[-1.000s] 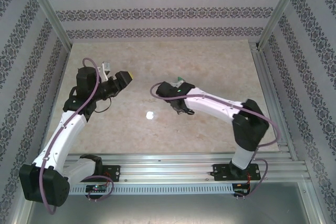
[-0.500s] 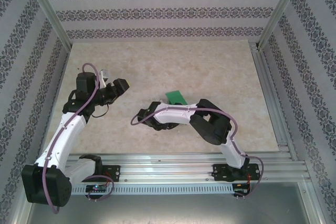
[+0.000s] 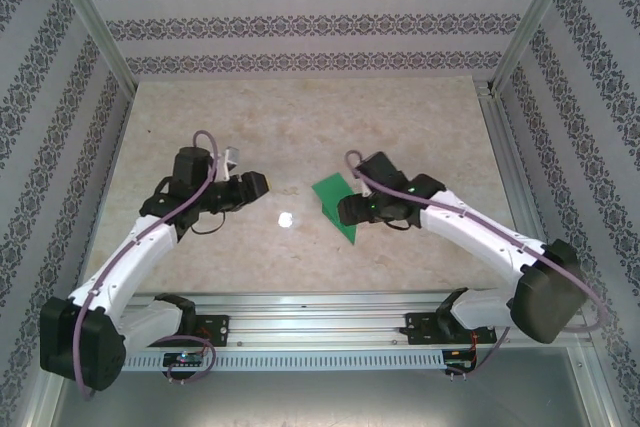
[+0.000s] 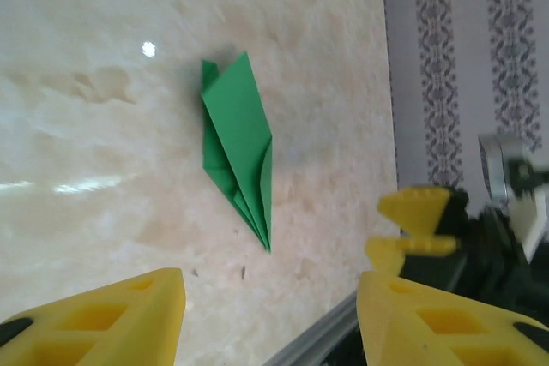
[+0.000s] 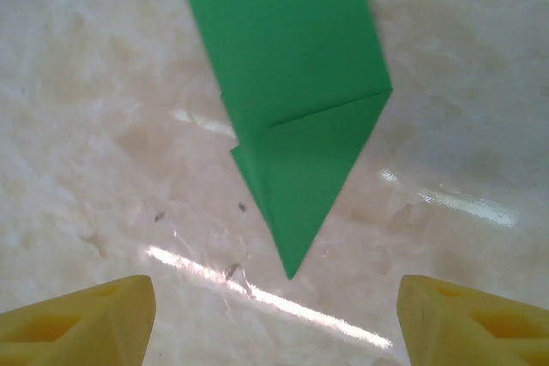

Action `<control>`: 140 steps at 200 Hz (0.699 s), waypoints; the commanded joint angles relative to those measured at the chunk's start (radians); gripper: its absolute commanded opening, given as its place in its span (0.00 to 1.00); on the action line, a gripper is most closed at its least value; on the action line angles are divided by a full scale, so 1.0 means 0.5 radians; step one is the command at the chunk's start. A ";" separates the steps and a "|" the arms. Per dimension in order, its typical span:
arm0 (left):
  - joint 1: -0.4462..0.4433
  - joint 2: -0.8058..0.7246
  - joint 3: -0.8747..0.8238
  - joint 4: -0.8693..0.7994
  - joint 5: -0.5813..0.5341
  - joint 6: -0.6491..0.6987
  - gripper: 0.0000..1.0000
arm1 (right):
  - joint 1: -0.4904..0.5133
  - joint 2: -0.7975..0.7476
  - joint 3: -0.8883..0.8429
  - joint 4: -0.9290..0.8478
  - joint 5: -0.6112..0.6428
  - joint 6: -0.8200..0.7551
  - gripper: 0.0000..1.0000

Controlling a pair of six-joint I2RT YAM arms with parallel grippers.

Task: Fold a paper plane with a square sheet of paper (fold left side to right side)
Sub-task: Fold the wing for the fifth time at the center of the table.

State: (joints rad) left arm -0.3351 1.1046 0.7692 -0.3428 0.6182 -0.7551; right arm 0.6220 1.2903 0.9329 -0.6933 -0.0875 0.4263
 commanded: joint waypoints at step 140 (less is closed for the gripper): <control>-0.771 1.587 0.709 0.676 -0.399 -0.194 0.33 | -0.782 0.167 -0.699 1.021 -0.862 0.375 0.56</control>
State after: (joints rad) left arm -0.7334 1.8790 1.1141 0.0101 0.4831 -0.8772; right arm 0.2333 1.3579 0.5671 -0.2024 -0.5076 0.6518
